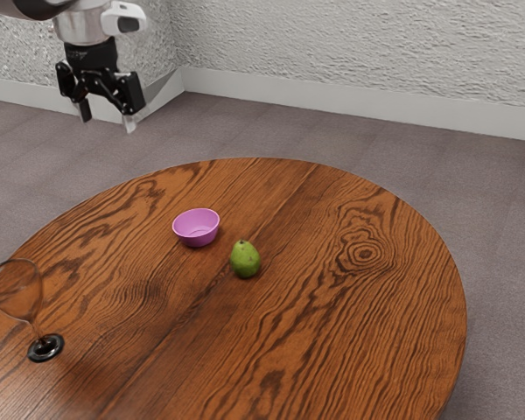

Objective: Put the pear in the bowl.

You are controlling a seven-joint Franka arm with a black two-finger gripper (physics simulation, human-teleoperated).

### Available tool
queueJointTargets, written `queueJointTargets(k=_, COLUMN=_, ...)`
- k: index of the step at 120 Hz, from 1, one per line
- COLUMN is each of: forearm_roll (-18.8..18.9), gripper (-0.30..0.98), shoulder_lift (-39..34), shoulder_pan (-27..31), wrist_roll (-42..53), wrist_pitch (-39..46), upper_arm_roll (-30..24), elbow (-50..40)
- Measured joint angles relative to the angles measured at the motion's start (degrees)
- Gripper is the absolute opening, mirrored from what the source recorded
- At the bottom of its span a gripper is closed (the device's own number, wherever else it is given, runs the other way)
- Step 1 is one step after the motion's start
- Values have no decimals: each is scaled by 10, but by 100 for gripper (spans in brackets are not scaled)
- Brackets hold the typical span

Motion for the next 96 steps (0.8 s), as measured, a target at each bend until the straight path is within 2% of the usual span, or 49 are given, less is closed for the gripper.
queueJointTargets(k=25, forearm_roll=-4, gripper=69, shoulder_lift=-7, shoulder_pan=29, wrist_roll=-2, wrist_pitch=10, upper_arm_roll=-7, elbow=-21)
queueJointTargets(k=49, forearm_roll=-29, gripper=69, shoulder_lift=0, shoulder_pan=36, wrist_roll=-4, wrist_pitch=92, upper_arm_roll=-19, elbow=-168)
queueJointTargets(k=61, forearm_roll=-46, gripper=69, shoulder_lift=35, shoulder_pan=37, wrist_roll=-5, wrist_pitch=152, upper_arm_roll=-31, elbow=-197)
queueJointTargets(k=82, forearm_roll=-60, gripper=68, shoulder_lift=109, shoulder_pan=-2, wrist_roll=-6, wrist_pitch=250, upper_arm_roll=-60, elbow=-199)
queueJointTargets(k=96, forearm_roll=-75, gripper=69, shoulder_lift=146, shoulder_pan=-4, wrist_roll=-7, wrist_pitch=297, upper_arm_roll=-63, elbow=-199)
